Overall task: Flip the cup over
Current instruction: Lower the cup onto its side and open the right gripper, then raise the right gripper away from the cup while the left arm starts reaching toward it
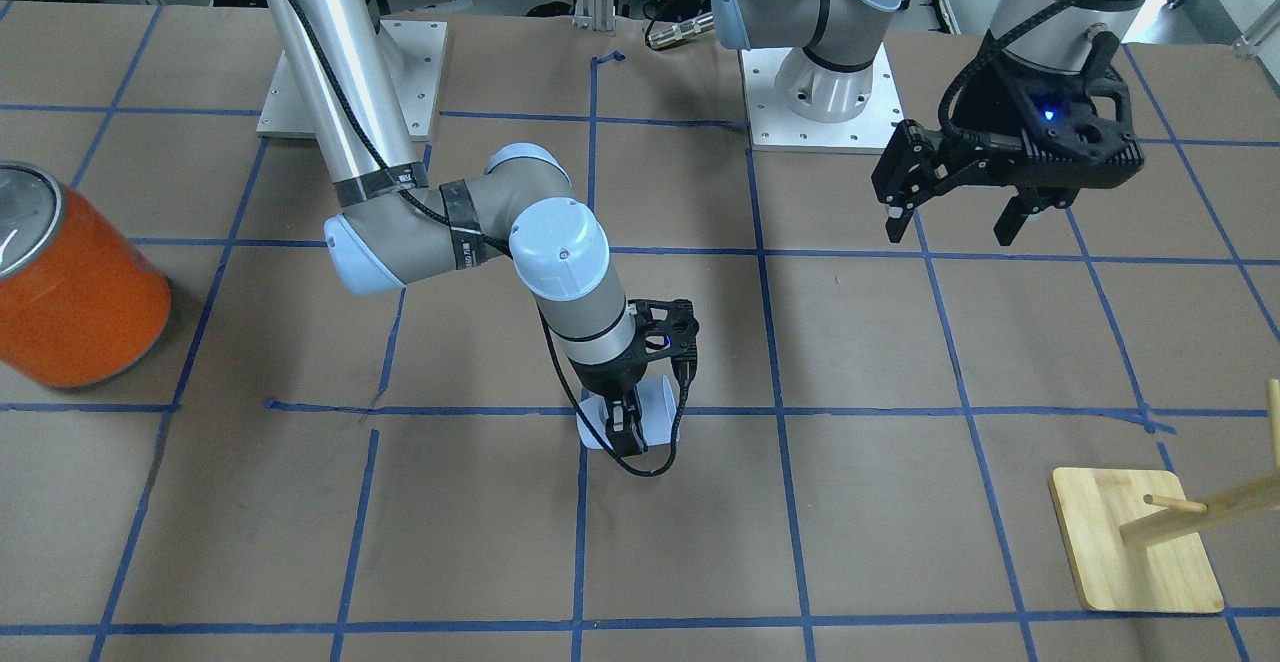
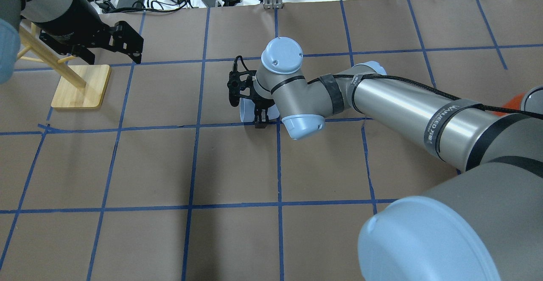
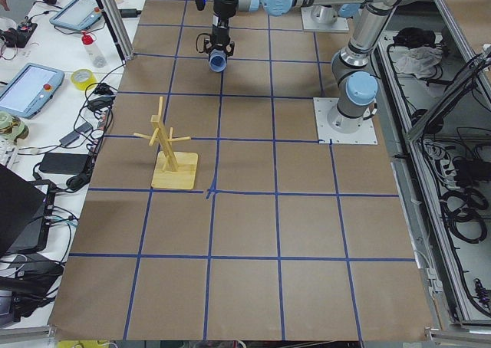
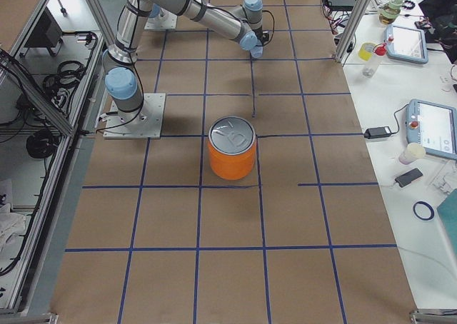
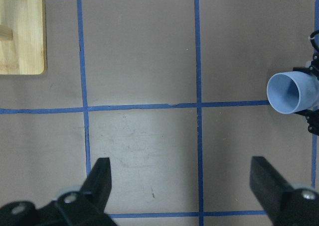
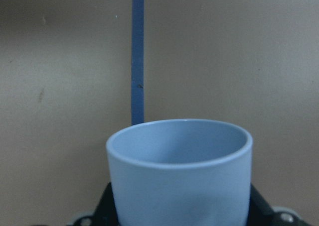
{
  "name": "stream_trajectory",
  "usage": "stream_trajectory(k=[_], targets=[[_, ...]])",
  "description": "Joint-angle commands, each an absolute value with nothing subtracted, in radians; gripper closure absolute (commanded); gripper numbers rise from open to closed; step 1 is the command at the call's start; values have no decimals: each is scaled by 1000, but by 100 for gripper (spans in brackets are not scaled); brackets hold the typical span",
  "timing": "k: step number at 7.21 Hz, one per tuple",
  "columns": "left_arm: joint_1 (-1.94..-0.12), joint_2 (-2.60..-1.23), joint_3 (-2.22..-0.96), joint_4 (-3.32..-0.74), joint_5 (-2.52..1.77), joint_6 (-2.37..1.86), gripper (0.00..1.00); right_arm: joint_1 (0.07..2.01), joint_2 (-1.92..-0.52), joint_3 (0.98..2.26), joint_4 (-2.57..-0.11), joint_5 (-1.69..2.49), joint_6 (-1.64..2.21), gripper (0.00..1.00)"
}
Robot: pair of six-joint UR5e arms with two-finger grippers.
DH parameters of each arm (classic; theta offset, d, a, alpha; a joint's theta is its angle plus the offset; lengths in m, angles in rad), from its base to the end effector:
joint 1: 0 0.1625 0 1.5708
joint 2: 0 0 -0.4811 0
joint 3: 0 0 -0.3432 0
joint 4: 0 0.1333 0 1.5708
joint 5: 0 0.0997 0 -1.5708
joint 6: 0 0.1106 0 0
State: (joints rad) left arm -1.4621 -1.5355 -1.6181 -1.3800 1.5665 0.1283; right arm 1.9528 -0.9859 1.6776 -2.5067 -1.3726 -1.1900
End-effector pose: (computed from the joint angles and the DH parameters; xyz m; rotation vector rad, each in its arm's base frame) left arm -0.0848 -0.4559 0.5481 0.0311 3.1122 -0.2778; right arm 0.3873 -0.5480 0.2636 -2.1638 2.1091 -0.4590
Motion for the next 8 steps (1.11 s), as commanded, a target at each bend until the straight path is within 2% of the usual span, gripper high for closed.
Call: stream_trajectory(k=[1, 2, 4, 8], targets=[[-1462, -1536, -1618, -1378, 1556, 130, 0, 1953, -992, 1678, -2507, -1387, -1189, 0], [-1463, -1536, -1620, -1379, 1558, 130, 0, 1953, -1014, 1678, -2503, -1390, -1187, 0], [-1463, -1536, -1620, -1379, 1565, 130, 0, 1947, -1142, 1666, -2412, -1394, -1178, 0], [-1442, -1561, -1715, -1355, 1447, 169, 0, 1769, -1483, 1674, -2136, -1465, -988, 0]])
